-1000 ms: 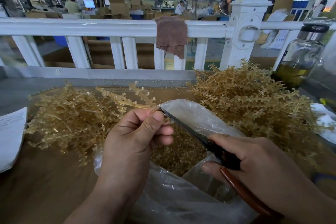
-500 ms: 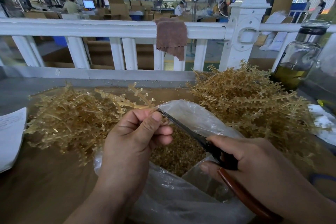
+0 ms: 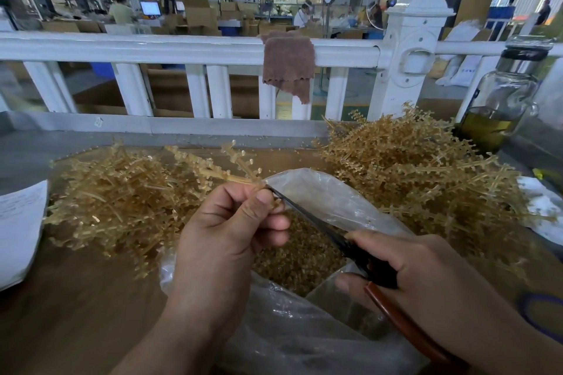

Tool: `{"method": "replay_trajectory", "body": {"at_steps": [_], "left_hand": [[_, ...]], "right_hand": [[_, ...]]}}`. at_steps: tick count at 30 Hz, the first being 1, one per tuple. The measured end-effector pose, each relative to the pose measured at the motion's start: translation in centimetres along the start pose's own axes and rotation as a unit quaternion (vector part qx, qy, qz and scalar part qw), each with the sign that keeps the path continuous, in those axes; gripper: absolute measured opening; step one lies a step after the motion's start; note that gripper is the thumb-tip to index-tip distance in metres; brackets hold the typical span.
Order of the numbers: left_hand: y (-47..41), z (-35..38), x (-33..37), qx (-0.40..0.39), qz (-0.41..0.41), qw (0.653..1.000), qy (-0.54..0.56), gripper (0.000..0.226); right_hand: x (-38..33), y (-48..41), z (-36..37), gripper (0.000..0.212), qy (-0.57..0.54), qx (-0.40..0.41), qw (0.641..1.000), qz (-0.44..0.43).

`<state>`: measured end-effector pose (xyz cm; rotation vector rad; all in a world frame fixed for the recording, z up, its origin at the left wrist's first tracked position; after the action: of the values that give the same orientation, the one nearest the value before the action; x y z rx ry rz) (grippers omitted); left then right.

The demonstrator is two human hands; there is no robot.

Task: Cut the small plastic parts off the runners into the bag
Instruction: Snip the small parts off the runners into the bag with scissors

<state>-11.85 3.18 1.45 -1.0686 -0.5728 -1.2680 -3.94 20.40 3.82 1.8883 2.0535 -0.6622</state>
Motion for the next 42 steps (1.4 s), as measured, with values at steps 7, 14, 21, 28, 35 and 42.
{"method": "replay_trajectory", "body": {"at_steps": [7, 14, 21, 28, 35, 42], "left_hand": [[0.0, -0.5, 0.4, 0.007, 0.019, 1.000, -0.012, 0.014], [-0.2, -1.4, 0.2, 0.029, 0.017, 0.999, -0.011, 0.013], [-0.3, -0.9, 0.7, 0.029, 0.034, 0.999, 0.000, 0.013], [-0.1, -0.8, 0.5, 0.028, 0.028, 0.999, -0.001, 0.009], [-0.1, -0.8, 0.2, 0.025, 0.015, 1.000, 0.001, 0.010], [0.0, -0.4, 0.2, 0.012, 0.017, 1.000, -0.021, 0.013]], "right_hand": [[0.4, -0.1, 0.4, 0.051, 0.009, -0.004, 1.000, -0.001], [0.3, -0.2, 0.4, 0.047, -0.002, -0.004, 1.000, 0.005], [0.3, -0.2, 0.3, 0.043, -0.013, -0.003, 1.000, 0.007], [-0.4, 0.1, 0.1, 0.052, -0.008, 0.007, 1.000, -0.003], [-0.4, 0.1, -0.3, 0.054, -0.002, 0.019, 1.000, -0.005], [-0.1, 0.2, -0.4, 0.055, 0.024, 0.030, 0.999, 0.001]]}}
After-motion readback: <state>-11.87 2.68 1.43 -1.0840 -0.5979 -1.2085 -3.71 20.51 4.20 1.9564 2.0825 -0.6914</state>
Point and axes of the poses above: each hand's wrist, its own y-axis away from the middle knuckle, its own z-axis out of the palm, x = y × z, the point moved 10 cm from there along -y, towards the middle knuckle, and after that the axes turned 7 degrees about z, right-handed, at the moved point
